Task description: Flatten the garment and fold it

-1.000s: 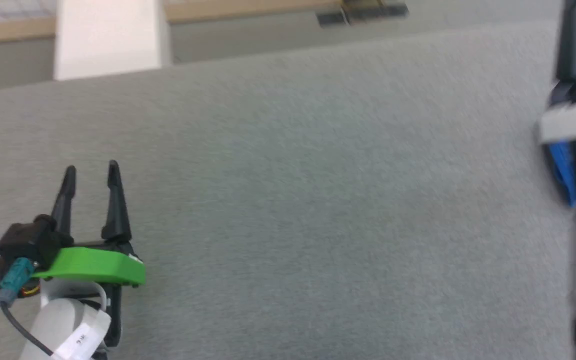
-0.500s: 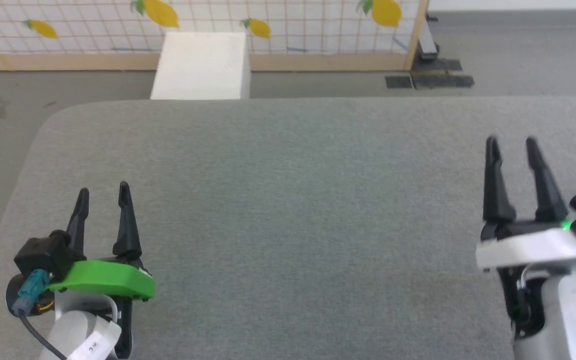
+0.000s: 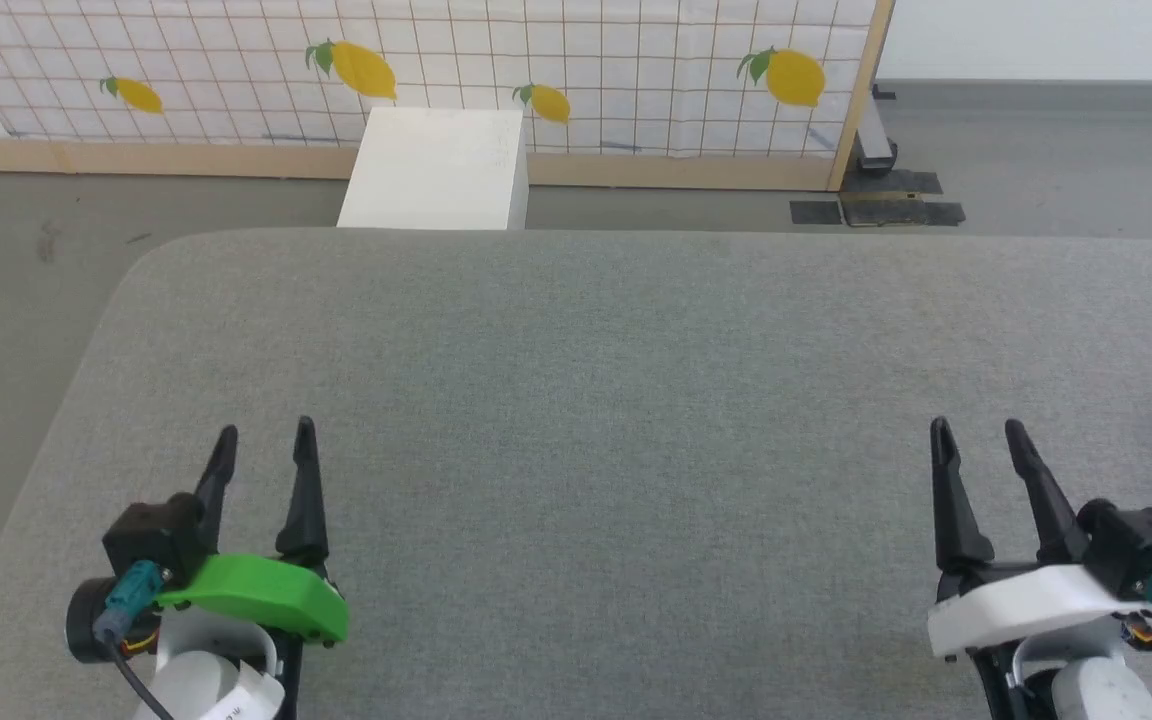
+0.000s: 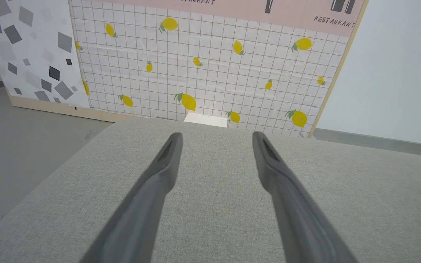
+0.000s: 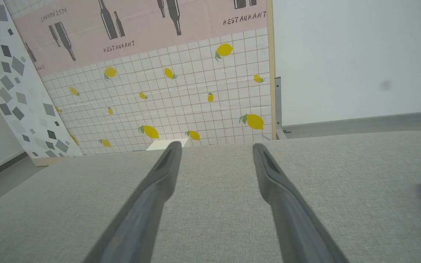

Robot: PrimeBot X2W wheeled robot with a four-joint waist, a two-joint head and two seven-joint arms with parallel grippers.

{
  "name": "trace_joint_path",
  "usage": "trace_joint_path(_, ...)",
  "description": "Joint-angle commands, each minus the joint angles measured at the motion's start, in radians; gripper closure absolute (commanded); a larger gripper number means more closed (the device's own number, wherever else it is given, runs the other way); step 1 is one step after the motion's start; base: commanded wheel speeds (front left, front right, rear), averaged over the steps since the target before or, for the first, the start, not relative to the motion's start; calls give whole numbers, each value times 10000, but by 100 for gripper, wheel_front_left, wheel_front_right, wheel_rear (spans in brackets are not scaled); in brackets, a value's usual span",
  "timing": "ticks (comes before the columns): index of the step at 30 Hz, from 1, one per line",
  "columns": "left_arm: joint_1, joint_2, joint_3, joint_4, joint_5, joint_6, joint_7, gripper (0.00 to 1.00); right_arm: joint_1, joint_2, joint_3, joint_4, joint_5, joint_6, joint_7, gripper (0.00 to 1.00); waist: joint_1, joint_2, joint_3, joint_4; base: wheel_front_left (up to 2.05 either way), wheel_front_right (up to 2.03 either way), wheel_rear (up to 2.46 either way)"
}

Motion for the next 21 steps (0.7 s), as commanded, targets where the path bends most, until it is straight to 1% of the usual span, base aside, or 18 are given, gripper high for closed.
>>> trace_joint_path(1, 187, -4, -58, 77, 190, -56, -45, 0, 178, 8, -5, 63, -111, -13, -53, 0, 1, 0, -37, -44, 0, 0, 0)
trace_joint_path(10, 314, 128, -325, 245, 419, 39, 69, 0, 357, 8, -57, 220, -476, -13, 16, 0, 1, 0, -26, -177, 0, 0, 0)
trace_joint_path(21, 272, 110, -358, 110, 313, 149, 117, 0, 318, 8, -3, 139, -373, -13, 70, 0, 1, 0, 67, -164, 0, 0, 0)
